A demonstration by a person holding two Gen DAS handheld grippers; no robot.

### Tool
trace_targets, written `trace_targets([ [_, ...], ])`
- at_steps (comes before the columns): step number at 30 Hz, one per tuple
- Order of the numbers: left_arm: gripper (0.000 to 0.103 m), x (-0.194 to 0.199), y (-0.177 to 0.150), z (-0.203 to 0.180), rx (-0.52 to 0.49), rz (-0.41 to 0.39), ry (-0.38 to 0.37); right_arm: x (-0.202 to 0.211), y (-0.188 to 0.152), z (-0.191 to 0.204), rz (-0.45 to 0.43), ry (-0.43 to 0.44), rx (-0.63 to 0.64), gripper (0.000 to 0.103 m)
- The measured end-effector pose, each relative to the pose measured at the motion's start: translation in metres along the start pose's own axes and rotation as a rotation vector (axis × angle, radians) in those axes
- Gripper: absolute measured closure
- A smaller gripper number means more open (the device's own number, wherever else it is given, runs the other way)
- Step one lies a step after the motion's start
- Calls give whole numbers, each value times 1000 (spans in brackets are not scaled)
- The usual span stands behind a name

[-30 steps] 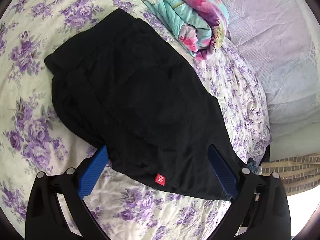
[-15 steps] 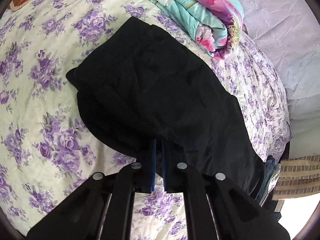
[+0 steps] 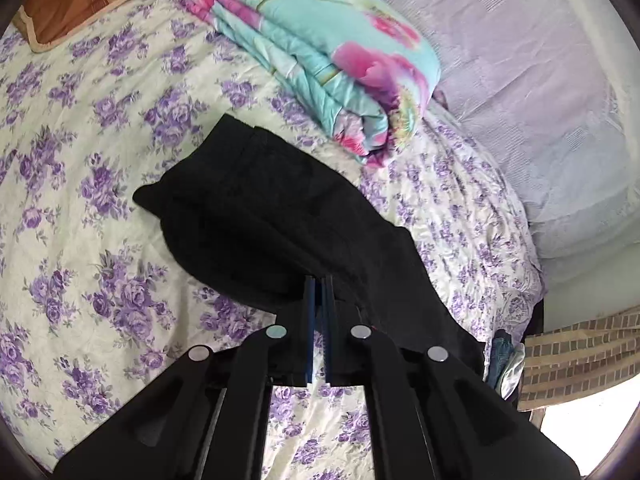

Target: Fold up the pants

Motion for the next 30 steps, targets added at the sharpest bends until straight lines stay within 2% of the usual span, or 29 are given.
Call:
trace_targets([
  [2, 101, -2, -7, 1, -57, -7, 43, -2, -2, 5, 1, -4, 13, 49],
  [3, 101, -6, -16, 11, -74, 11, 96, -1, -3, 8, -1, 1, 22, 46],
  [6, 103, -28, -60, 64, -67, 172, 268, 5, -5, 9, -16, 11, 31, 43],
  [7, 103, -31, -74, 80, -54, 213, 299, 7, -4, 6, -22, 13, 22, 43],
  [8, 103, -30, -86, 90, -23, 240, 287, 8, -4, 3, -29, 12, 8, 43],
  [10, 103, -20, -91, 95, 61, 233, 208, 9, -4, -3, -37, 11, -22, 43],
  [14, 103, -10, -68, 54, 130, 155, -24, 2, -6, -9, -20, 21, -69, 43],
  [15, 100, -10, -62, 44, 146, 140, -71, -1, -6, -7, -13, 21, -71, 43],
  [17, 86, -15, -55, 30, 167, 139, -118, -4, -7, -1, -6, 31, -58, 43],
  [18, 78, -20, -54, 26, 175, 143, -118, -4, -7, 3, -5, 36, -47, 43],
  [19, 77, -25, -54, 24, 174, 148, -110, -4, -7, 7, -6, 43, -35, 43],
  [21, 77, -36, -59, 27, 190, 185, -77, -2, -7, 10, -11, 46, -19, 42],
  [23, 77, -39, -63, 34, 233, 199, -75, 2, -7, 9, -25, 46, -25, 40],
  [25, 76, -38, -68, 40, 248, 203, -44, 5, -7, 2, -36, 38, -42, 38],
  [30, 76, -46, -56, 42, 249, 174, -57, 3, -9, -3, -29, 31, -59, 38],
])
Point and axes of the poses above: each gripper's, at about its wrist camera, not at the fingertips, and x roughly against the way its jaws point, z to its left, y to its top, the point moved 10 cm from there along -x, roughly the way its jaws point, and after that the axes turned 2 degrees about -z, right-handed, at the moved point
